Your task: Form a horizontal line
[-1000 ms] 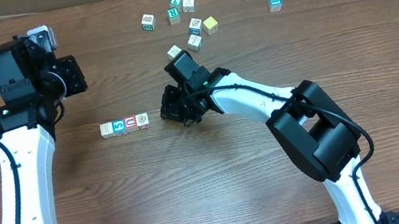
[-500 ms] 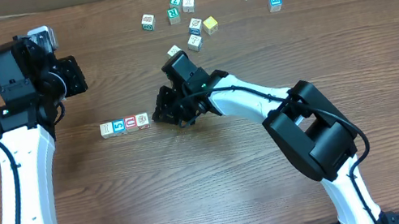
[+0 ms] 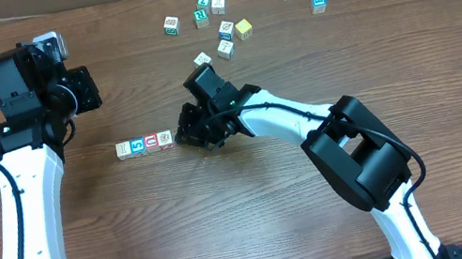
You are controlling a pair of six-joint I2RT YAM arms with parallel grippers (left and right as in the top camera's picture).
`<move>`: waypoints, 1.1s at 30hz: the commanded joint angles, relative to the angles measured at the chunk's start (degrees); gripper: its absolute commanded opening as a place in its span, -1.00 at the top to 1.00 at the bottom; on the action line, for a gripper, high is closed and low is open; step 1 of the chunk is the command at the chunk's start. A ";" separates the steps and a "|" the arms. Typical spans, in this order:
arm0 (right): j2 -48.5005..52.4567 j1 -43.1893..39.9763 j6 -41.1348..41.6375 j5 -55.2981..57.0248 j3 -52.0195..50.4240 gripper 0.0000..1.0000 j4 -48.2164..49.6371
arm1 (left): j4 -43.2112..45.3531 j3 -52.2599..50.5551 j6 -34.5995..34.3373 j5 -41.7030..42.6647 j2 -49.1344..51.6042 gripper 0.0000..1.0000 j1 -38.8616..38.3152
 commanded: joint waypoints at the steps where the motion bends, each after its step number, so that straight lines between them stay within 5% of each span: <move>1: 0.87 0.39 0.20 1.33 -0.15 0.93 0.22 | 0.04 1.20 -0.09 0.46 -1.60 0.92 0.24; 33: 1.66 1.20 -0.24 4.17 -0.15 0.92 3.06 | -0.42 1.20 -0.07 0.44 -1.60 0.91 0.24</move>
